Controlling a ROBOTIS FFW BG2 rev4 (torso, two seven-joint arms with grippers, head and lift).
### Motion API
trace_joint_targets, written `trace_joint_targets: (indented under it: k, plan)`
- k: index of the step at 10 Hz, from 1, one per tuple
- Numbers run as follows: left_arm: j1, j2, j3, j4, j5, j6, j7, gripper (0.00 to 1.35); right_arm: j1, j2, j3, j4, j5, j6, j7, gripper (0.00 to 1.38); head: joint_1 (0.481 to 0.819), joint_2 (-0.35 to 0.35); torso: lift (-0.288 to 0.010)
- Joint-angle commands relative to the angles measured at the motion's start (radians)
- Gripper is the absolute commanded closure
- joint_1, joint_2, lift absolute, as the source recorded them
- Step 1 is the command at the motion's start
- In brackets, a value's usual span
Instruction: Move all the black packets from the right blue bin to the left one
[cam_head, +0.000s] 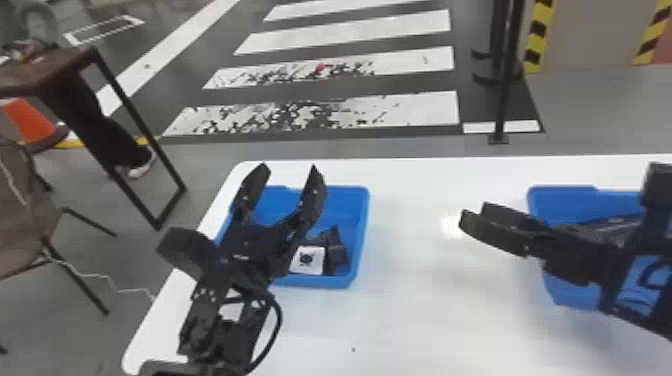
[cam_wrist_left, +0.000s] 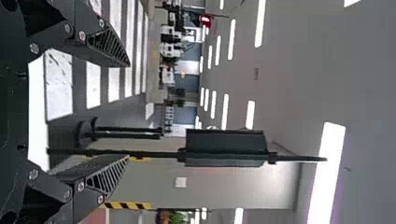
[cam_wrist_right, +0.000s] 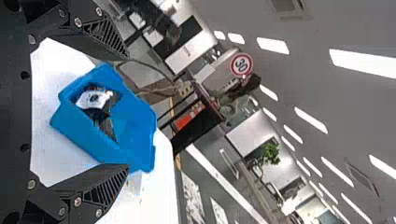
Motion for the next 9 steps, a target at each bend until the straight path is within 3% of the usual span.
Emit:
trace_joint_targets:
  k: [1, 4, 7, 9]
  plan:
    - [0.087, -0.022, -0.007, -0.079, 0.067, -0.052, -0.003, 0.17, 0.049, 0.010, -0.106, -0.073, 0.108, 0.032, -0.058, 0.23, 0.695, 0.249, -0.140]
    - [0.182, -0.034, -0.013, -0.170, 0.101, -0.062, -0.003, 0.17, 0.039, 0.027, -0.267, -0.076, 0.330, 0.077, -0.143, 0.21, 0.695, 0.143, -0.140]
    - [0.200, -0.036, -0.027, -0.178, 0.105, -0.040, -0.011, 0.17, 0.054, 0.052, -0.351, -0.110, 0.431, 0.187, -0.243, 0.21, 0.695, 0.014, -0.140]
    - [0.202, -0.036, -0.023, -0.180, 0.105, -0.035, -0.014, 0.17, 0.110, 0.072, -0.389, -0.220, 0.499, 0.268, -0.327, 0.21, 0.695, -0.039, -0.140]
